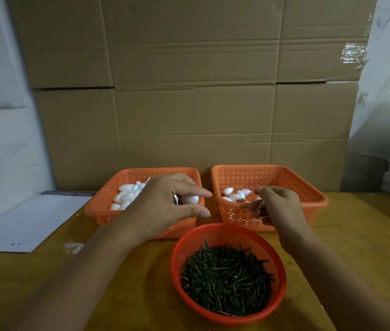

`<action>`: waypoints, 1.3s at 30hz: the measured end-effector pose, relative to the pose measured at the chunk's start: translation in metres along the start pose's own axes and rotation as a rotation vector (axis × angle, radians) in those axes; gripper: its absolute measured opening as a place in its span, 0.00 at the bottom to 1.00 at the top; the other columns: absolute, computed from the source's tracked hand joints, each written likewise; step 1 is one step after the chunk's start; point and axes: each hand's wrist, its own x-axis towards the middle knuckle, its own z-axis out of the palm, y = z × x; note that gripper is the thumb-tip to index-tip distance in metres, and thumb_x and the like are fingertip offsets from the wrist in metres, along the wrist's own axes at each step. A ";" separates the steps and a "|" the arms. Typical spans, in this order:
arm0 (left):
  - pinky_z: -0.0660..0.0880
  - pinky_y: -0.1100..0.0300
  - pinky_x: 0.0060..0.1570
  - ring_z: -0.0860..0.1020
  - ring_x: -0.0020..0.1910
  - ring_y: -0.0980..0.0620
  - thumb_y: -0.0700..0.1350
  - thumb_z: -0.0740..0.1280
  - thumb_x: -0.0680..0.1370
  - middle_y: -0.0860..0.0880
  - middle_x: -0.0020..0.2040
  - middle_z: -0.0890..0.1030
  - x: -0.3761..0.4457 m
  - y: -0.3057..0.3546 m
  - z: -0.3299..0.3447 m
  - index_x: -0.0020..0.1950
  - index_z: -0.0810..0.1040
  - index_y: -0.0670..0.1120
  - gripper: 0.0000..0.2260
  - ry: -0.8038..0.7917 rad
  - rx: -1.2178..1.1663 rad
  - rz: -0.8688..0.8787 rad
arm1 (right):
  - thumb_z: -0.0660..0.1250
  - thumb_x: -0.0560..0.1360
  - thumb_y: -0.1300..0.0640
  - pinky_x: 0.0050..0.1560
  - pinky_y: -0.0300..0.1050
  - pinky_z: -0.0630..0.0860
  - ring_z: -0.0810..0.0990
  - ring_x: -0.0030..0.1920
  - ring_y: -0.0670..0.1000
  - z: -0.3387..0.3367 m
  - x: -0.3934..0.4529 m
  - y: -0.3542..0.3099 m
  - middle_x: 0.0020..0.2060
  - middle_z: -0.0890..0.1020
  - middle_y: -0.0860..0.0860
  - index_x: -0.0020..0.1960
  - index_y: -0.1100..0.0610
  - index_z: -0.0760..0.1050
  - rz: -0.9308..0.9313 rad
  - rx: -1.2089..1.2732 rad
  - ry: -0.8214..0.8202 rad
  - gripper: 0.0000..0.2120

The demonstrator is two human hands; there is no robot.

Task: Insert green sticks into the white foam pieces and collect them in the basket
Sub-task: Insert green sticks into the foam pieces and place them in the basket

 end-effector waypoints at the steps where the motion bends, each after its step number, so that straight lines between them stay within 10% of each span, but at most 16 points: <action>1: 0.70 0.73 0.38 0.78 0.39 0.62 0.53 0.78 0.64 0.55 0.47 0.83 0.000 0.000 0.001 0.50 0.86 0.58 0.15 0.001 0.015 -0.001 | 0.59 0.80 0.60 0.28 0.39 0.71 0.78 0.28 0.46 0.000 0.000 0.000 0.29 0.83 0.51 0.48 0.56 0.78 -0.002 -0.001 0.001 0.09; 8: 0.72 0.67 0.37 0.77 0.35 0.54 0.46 0.81 0.68 0.63 0.50 0.85 -0.002 0.003 0.001 0.55 0.80 0.64 0.21 0.001 0.015 -0.074 | 0.59 0.80 0.60 0.27 0.38 0.71 0.77 0.27 0.45 0.000 0.000 0.000 0.28 0.83 0.51 0.49 0.55 0.78 0.008 0.004 0.000 0.09; 14: 0.70 0.73 0.35 0.78 0.35 0.67 0.40 0.82 0.66 0.60 0.50 0.85 -0.003 0.005 0.003 0.44 0.78 0.54 0.16 -0.001 -0.024 -0.058 | 0.59 0.80 0.61 0.24 0.36 0.70 0.77 0.27 0.45 0.000 0.001 0.001 0.28 0.83 0.51 0.49 0.56 0.78 0.006 0.015 0.000 0.09; 18: 0.76 0.59 0.40 0.82 0.44 0.56 0.41 0.82 0.65 0.58 0.51 0.85 -0.003 0.005 0.005 0.42 0.80 0.58 0.17 0.020 -0.051 -0.043 | 0.59 0.80 0.60 0.26 0.38 0.70 0.77 0.28 0.46 -0.001 0.000 -0.001 0.30 0.83 0.52 0.49 0.55 0.79 -0.003 -0.004 -0.028 0.09; 27: 0.81 0.57 0.52 0.83 0.52 0.48 0.32 0.76 0.70 0.46 0.53 0.84 -0.003 0.001 0.009 0.50 0.84 0.53 0.17 0.038 -0.258 -0.059 | 0.69 0.78 0.56 0.34 0.37 0.76 0.80 0.31 0.43 0.017 -0.013 -0.003 0.34 0.84 0.48 0.49 0.54 0.82 -0.242 -0.651 -0.631 0.04; 33: 0.80 0.61 0.46 0.83 0.50 0.47 0.38 0.76 0.69 0.41 0.54 0.84 -0.002 -0.003 0.011 0.54 0.78 0.43 0.16 0.098 -0.451 -0.154 | 0.73 0.73 0.46 0.56 0.43 0.78 0.81 0.51 0.42 0.028 -0.022 -0.004 0.52 0.84 0.43 0.57 0.47 0.82 -0.369 -0.921 -0.809 0.13; 39: 0.81 0.59 0.45 0.85 0.48 0.46 0.44 0.74 0.70 0.40 0.47 0.86 -0.003 -0.003 0.012 0.57 0.74 0.42 0.18 0.096 -0.570 -0.205 | 0.73 0.73 0.46 0.40 0.24 0.65 0.73 0.40 0.33 0.033 -0.030 -0.001 0.48 0.79 0.37 0.60 0.44 0.80 -0.372 -0.966 -0.895 0.17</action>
